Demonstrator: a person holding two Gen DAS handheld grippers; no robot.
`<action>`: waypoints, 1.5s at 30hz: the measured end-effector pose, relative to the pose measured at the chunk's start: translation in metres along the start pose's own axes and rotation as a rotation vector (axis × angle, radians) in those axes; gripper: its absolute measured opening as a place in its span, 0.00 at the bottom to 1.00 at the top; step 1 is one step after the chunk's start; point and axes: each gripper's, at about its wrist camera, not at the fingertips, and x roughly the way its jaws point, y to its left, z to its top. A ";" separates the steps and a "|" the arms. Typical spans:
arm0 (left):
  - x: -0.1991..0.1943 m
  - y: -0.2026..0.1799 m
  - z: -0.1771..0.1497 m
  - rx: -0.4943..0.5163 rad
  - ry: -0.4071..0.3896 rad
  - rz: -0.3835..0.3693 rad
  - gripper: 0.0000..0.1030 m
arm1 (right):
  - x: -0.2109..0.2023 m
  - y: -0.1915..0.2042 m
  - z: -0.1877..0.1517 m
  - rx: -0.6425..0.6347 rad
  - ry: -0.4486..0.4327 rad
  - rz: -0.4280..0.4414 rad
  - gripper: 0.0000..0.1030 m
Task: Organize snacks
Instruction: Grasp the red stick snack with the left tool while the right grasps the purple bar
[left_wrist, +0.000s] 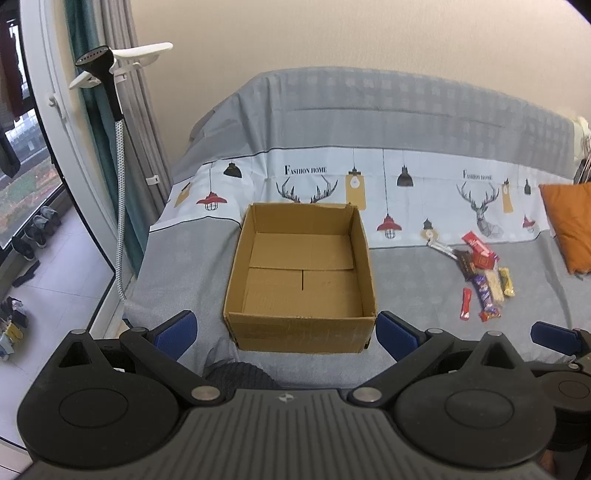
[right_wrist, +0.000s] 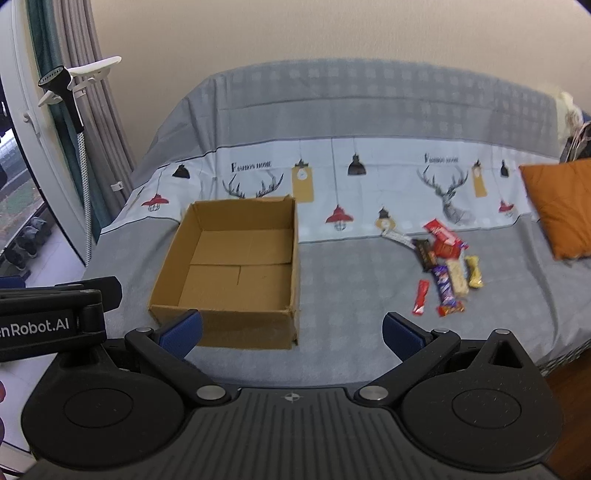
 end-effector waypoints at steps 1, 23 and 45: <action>0.004 -0.004 0.000 0.007 0.011 0.005 1.00 | 0.003 -0.003 -0.001 0.003 0.006 0.002 1.00; 0.251 -0.232 -0.017 0.261 0.082 -0.204 1.00 | 0.211 -0.265 -0.064 0.214 -0.147 -0.127 1.00; 0.466 -0.427 -0.041 0.487 0.204 -0.542 0.43 | 0.387 -0.387 -0.056 0.417 0.015 0.058 0.24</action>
